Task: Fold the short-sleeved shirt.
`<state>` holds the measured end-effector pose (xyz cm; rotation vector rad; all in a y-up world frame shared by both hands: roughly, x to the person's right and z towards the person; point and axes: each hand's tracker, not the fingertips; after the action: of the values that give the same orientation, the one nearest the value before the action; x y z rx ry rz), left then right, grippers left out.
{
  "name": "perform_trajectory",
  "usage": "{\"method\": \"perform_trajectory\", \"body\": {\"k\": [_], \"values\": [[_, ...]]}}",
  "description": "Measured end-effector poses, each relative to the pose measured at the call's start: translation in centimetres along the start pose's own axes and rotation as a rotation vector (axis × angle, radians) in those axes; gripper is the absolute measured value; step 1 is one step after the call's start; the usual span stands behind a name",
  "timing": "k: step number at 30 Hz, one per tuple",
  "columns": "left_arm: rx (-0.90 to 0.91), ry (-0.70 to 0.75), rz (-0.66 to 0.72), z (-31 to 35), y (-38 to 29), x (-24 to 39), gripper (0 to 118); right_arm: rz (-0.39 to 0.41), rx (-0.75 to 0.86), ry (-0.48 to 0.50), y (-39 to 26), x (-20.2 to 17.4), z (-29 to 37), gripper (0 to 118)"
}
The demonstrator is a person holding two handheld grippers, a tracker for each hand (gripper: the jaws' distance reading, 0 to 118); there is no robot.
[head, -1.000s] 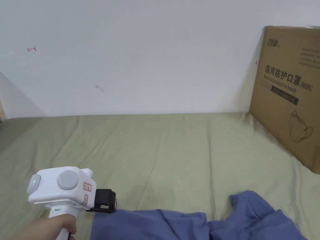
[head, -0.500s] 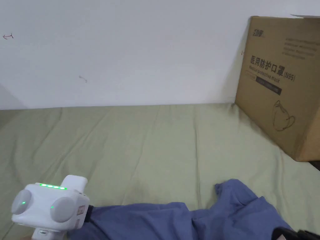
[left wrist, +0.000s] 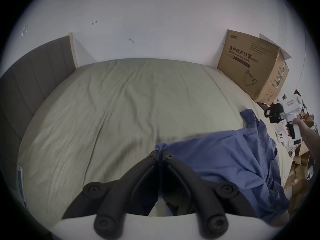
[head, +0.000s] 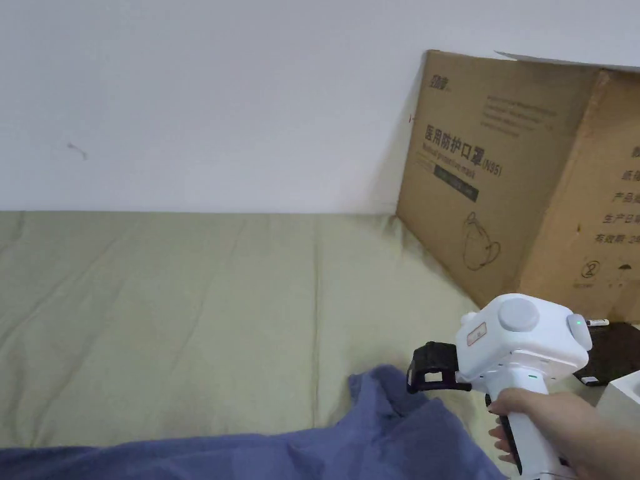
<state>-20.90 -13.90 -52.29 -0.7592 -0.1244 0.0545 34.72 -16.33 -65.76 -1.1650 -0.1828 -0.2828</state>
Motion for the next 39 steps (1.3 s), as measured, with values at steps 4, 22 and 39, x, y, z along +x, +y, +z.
{"method": "perform_trajectory", "body": {"k": [4, 22, 39], "values": [[-0.061, 0.021, 0.047, -0.8, -1.3, -1.3, 2, 0.108, -0.049, -0.021, 0.4, -0.7, -3.0, 107], [0.088, 0.021, 0.053, 7.1, 5.6, -3.1, 2, 0.110, 0.311, 0.141, -0.3, 0.8, 14.9, 7], [0.405, 0.154, -0.072, 13.8, 27.5, -0.7, 2, 0.126, 0.821, 0.050, 10.0, -5.4, 36.8, 7]]}}
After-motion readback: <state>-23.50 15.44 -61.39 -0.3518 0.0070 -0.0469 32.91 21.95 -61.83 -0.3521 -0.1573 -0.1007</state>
